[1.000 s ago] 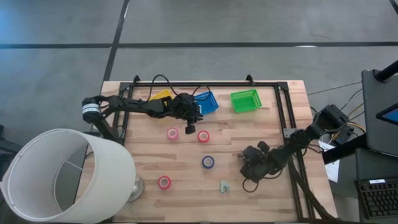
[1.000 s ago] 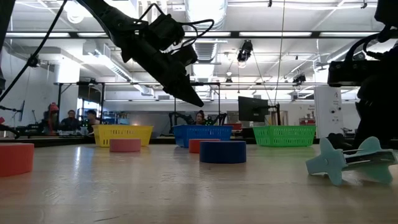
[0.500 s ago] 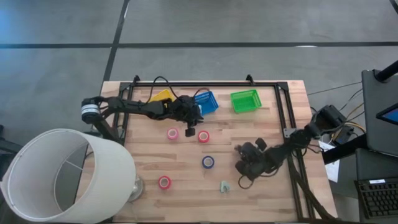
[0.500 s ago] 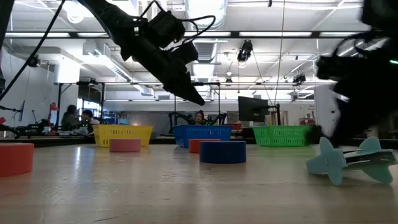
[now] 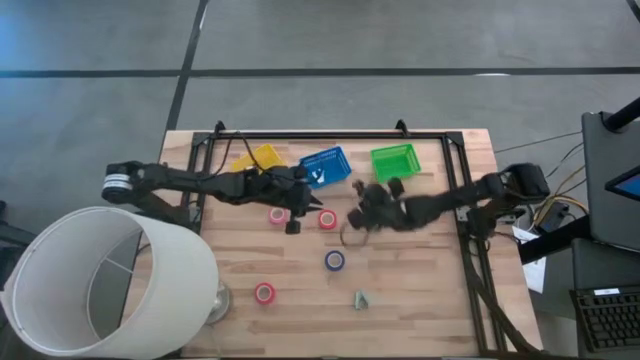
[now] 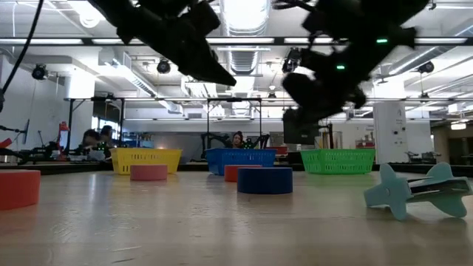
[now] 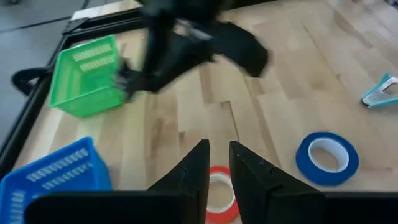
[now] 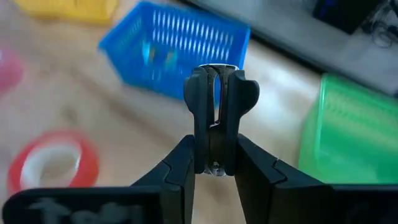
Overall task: Pick and place Stapler, Stapler remover, tape
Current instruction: Put the black staple remover into the blue basket
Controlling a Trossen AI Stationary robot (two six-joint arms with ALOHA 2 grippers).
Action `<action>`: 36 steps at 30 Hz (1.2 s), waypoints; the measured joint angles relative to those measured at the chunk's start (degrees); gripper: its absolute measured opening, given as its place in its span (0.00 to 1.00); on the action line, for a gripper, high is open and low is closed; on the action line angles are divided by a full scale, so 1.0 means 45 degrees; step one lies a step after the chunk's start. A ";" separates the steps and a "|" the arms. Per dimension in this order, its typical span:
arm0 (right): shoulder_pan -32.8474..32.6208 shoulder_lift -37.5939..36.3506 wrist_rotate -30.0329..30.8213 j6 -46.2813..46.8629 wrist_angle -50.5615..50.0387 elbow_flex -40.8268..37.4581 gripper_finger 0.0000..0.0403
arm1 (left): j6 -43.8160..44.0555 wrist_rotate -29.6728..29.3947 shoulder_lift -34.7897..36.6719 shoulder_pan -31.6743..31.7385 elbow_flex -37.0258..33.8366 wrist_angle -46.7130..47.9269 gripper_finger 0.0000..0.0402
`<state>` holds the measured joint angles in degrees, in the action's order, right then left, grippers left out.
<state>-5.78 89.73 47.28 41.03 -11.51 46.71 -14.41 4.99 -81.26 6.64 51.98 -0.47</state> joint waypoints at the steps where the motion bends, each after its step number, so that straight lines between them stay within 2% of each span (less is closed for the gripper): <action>1: 0.0491 0.0000 -0.0279 -0.0668 0.0480 0.0144 0.20 | 0.0031 -0.0212 0.0150 -0.0030 -0.0211 -0.0028 0.16; 7: 0.3116 0.0242 -0.2878 -0.3239 0.2390 0.0857 0.21 | 0.0058 -0.1293 0.0934 -0.0031 -0.1641 -0.0524 0.16; 11: 0.3949 0.1067 -0.4357 -0.4491 0.3712 0.1307 0.20 | 0.0057 -0.1375 0.1187 -0.0036 -0.2482 -0.1125 0.16; 14: 0.4157 0.2030 -0.4848 -0.5479 0.4456 0.1820 0.20 | 0.0060 -0.1375 0.1336 -0.0036 -0.2882 -0.1508 0.16; 17: 0.4292 0.3084 -0.4865 -0.5630 0.4479 0.2615 0.22 | 0.0149 -0.1376 0.1457 -0.0036 -0.3175 -0.1729 0.16; 21: 0.4425 0.4378 -0.4859 -0.5567 0.3690 0.3822 0.23 | 0.0494 -0.1376 0.1473 -0.0036 -0.3381 -0.1802 0.16; 26: 0.4562 0.5722 -0.4893 -0.5537 0.1351 0.5626 0.24 | 0.0987 -0.1375 0.1483 -0.0036 -0.3485 -0.1723 0.16; 32: 0.4579 0.6668 -0.4879 -0.5502 -0.2036 0.7467 0.25 | 0.1344 -0.1375 0.1478 -0.0036 -0.3485 -0.1454 0.16; 36: 0.4569 0.6761 -0.4894 -0.5736 -0.2432 0.7968 0.29 | 0.1524 -0.1370 0.1473 -0.0036 -0.3485 -0.1370 0.16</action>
<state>14.79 120.16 25.26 15.22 -22.45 82.57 -7.55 -1.17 -74.63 6.48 36.29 -6.64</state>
